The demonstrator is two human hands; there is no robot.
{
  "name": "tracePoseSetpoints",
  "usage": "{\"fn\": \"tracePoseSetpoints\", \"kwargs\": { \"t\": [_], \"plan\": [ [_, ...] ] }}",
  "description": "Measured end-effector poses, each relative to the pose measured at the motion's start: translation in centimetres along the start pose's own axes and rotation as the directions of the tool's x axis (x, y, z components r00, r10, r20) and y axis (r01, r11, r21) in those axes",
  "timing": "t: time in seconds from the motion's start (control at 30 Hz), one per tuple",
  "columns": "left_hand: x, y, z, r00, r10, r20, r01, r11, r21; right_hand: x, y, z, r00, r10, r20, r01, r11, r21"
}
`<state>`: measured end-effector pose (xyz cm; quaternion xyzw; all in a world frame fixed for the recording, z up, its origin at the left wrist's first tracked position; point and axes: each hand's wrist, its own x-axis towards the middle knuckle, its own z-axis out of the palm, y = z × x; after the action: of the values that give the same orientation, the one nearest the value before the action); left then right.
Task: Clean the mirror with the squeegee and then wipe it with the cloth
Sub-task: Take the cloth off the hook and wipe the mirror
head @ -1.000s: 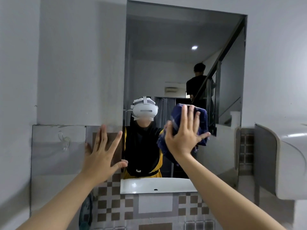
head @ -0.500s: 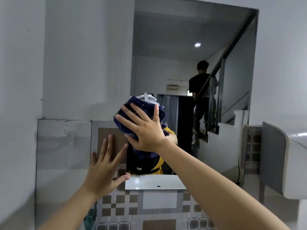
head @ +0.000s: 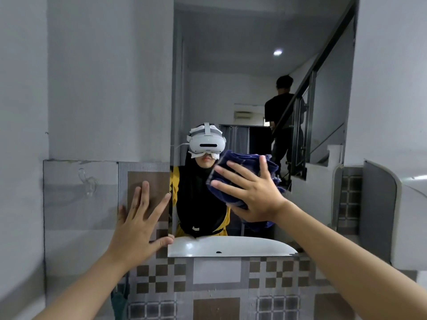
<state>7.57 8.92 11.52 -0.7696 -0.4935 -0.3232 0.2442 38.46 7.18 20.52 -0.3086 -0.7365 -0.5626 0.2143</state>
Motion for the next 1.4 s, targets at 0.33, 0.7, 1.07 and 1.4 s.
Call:
{"fn": "tracePoseSetpoints", "kwargs": {
  "t": [0.33, 0.7, 1.07, 1.4],
  "plan": [
    [0.1, 0.1, 0.3, 1.0, -0.016, 0.002, 0.016, 1.0, 0.014, -9.3, 6.0, 0.1, 0.812, 0.562, -0.157, -0.563, 0.825, 0.047],
    [0.2, 0.0, 0.5, 1.0, -0.02, 0.007, 0.02, 0.999, 0.03, -5.9, -2.1, 1.8, 0.249, 0.959, -0.137, -0.888, 0.283, 0.363],
    [-2.9, -0.1, 2.2, 0.999, -0.05, -0.001, 0.05, 0.999, 0.011, 4.8, -12.6, 3.1, 0.728, 0.657, -0.195, -0.624, 0.753, 0.209],
    [-3.1, -0.4, 2.4, 0.998, -0.056, -0.001, 0.056, 0.998, 0.003, 3.5, -12.0, 3.6, 0.998, 0.055, -0.043, -0.051, 0.995, 0.082]
  ]
}}
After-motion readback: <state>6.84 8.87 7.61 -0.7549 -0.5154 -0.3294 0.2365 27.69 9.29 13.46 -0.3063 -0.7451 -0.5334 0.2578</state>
